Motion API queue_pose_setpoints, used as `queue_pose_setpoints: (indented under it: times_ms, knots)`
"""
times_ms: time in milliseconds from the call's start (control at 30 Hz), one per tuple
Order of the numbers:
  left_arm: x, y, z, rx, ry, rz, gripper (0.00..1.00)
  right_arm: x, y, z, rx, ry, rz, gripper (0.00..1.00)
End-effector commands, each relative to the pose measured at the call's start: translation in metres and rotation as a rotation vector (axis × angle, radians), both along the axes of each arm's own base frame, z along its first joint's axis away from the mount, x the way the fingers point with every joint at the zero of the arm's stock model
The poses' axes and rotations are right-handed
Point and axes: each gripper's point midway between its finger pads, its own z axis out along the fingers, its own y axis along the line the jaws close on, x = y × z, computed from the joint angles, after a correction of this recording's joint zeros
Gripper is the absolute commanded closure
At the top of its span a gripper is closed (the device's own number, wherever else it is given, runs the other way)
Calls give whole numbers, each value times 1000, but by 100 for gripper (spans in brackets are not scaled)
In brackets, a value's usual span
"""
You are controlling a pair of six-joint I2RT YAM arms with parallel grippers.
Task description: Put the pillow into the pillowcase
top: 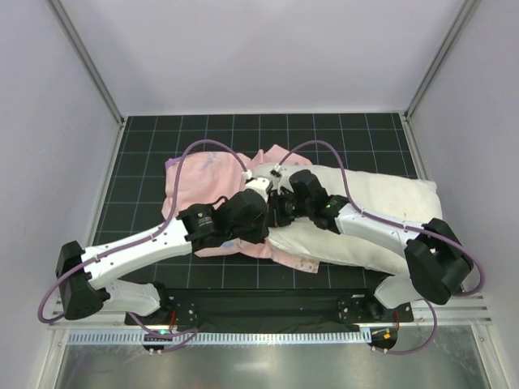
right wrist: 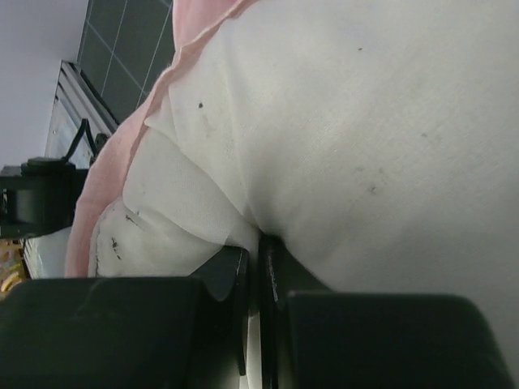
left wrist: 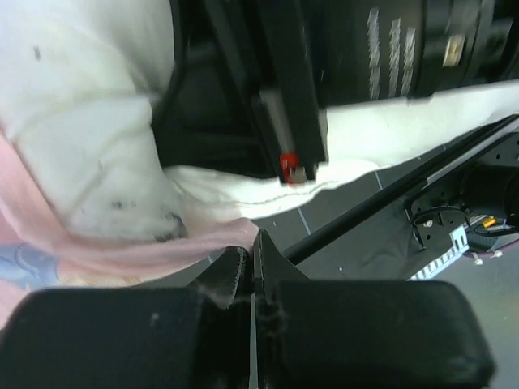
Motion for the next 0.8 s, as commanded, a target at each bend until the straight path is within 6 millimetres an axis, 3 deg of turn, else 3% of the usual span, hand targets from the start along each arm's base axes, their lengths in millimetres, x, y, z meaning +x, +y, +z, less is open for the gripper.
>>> queue_pose_setpoints:
  times_ms: [0, 133, 200, 300, 333, 367, 433, 467, 500, 633, 767]
  knots:
    - [5, -20, 66, -163, -104, -21, 100, -41, -15, -53, -180, 93, 21, 96]
    - [-3, -44, 92, -218, -103, -116, 100, -60, -2, -72, -188, 149, 71, 96]
    - [-12, -48, 94, -210, -103, -147, 100, -62, -3, -84, -213, 177, 69, 96]
    - [-20, -42, 89, -192, -94, -160, 97, -63, -11, -87, -229, 171, 44, 96]
    - [-20, -36, 86, -177, -97, -148, 91, -62, -13, -79, -219, 150, 32, 96]
    - [-20, -26, 86, -161, -104, -128, 74, -63, -21, -84, -250, 151, 13, 96]
    - [-7, 8, 73, -40, -146, -19, 56, -65, -29, -81, -265, 137, -3, 96]
    - [-1, 23, 77, -22, -174, 32, 43, -67, -32, -81, -273, 141, -9, 96]
    - [10, 45, 72, 37, -185, 101, 40, -68, -34, -81, -275, 143, -15, 96]
    - [29, 84, 79, 52, -197, 214, 36, -75, -40, -87, -267, 156, -25, 96]
    - [38, 96, 69, 111, -189, 250, 36, -74, -39, -82, -247, 144, -34, 96]
